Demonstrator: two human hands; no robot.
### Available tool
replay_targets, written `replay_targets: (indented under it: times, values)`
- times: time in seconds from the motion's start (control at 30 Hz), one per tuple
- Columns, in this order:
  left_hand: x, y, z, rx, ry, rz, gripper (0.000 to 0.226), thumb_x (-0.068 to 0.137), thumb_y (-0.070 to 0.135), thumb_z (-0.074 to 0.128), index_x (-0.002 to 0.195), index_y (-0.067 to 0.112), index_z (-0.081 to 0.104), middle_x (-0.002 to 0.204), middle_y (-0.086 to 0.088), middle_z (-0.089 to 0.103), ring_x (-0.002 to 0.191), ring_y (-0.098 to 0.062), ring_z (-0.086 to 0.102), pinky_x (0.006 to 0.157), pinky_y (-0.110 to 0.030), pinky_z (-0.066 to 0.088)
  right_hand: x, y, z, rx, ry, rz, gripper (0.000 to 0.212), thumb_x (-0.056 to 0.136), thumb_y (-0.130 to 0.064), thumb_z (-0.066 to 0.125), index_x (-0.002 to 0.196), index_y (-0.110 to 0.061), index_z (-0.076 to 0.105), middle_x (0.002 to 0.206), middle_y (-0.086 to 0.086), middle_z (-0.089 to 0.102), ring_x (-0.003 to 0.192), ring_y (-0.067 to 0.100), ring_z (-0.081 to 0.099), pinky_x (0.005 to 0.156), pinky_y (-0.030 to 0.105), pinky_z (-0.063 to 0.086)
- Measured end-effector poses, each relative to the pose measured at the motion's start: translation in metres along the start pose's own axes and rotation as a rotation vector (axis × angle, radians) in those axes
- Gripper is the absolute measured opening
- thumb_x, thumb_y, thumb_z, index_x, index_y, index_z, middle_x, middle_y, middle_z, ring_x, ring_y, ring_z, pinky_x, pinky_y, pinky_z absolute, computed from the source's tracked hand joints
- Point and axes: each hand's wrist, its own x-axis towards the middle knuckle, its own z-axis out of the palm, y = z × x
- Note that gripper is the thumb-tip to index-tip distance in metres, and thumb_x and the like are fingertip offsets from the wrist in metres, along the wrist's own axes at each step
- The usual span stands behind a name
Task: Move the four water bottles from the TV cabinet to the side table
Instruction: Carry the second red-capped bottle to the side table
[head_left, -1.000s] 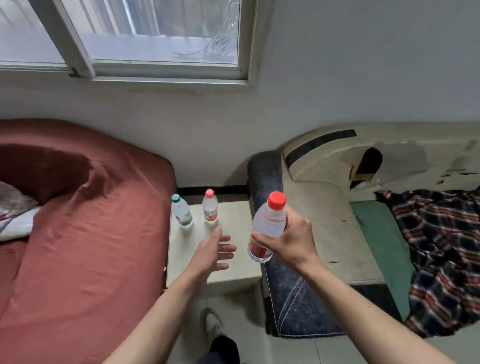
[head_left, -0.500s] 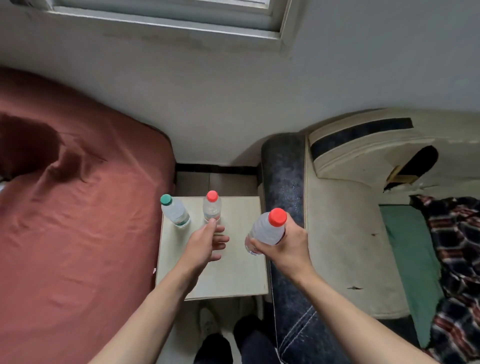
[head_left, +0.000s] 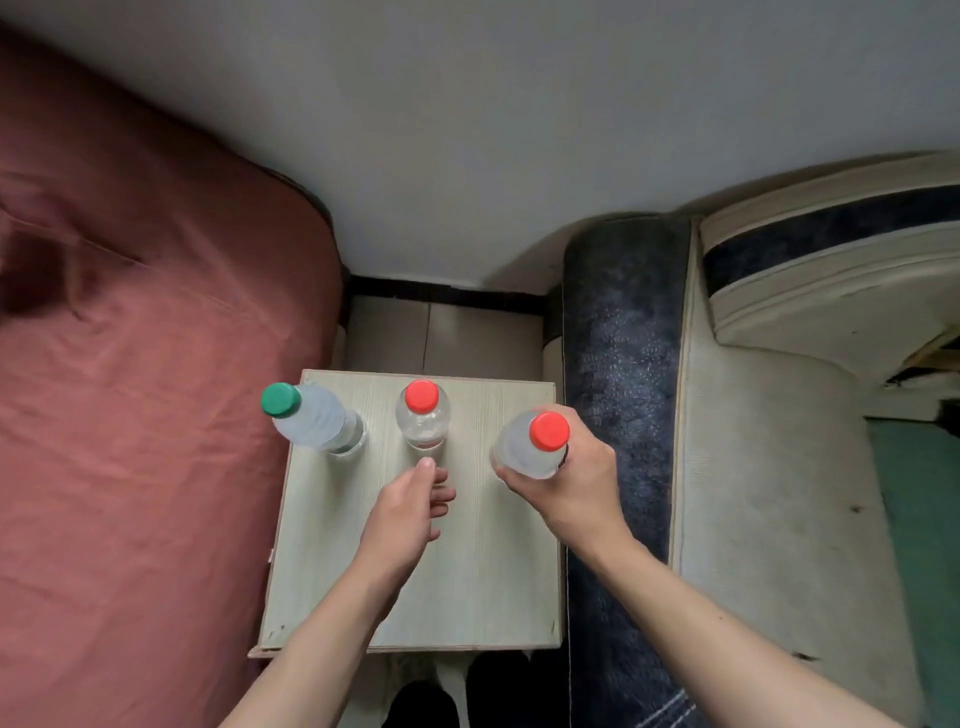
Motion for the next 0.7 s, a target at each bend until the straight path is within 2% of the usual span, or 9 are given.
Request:
replay_targets:
  times: [0.33, 0.57, 0.7]
  values:
    - [0.038, -0.013, 0.001, -0.005, 0.01, -0.014, 0.041, 0.1, 0.048, 0.037, 0.106, 0.02, 0.066, 0.104, -0.004, 0.073, 0.097, -0.02, 0.066, 0.083, -0.036, 0.051, 0.036, 0.021, 0.032, 0.004, -0.021, 0.005, 0.047, 0.061, -0.024, 0.088, 0.1, -0.028, 0.062, 0.093, -0.01, 0.07, 0.086, 0.012, 0.066, 0.08, 0.036, 0.055]
    - [0.044, -0.012, -0.008, -0.008, 0.049, -0.034, 0.037, 0.103, 0.042, 0.034, 0.1, 0.022, 0.065, 0.103, -0.008, 0.074, 0.094, -0.022, 0.065, 0.08, -0.037, 0.048, 0.043, 0.019, 0.037, 0.0, -0.024, -0.002, 0.045, 0.062, -0.024, 0.086, 0.097, -0.029, 0.059, 0.093, -0.009, 0.067, 0.088, 0.015, 0.064, 0.081, 0.038, 0.053]
    - [0.037, -0.004, -0.01, -0.002, 0.057, -0.016, 0.038, 0.103, 0.041, 0.034, 0.103, 0.02, 0.065, 0.104, -0.008, 0.073, 0.097, -0.024, 0.066, 0.081, -0.038, 0.049, 0.039, 0.021, 0.033, -0.014, -0.047, -0.005, 0.058, 0.062, -0.025, 0.089, 0.111, -0.027, 0.057, 0.103, -0.011, 0.064, 0.097, 0.012, 0.062, 0.087, 0.031, 0.051]
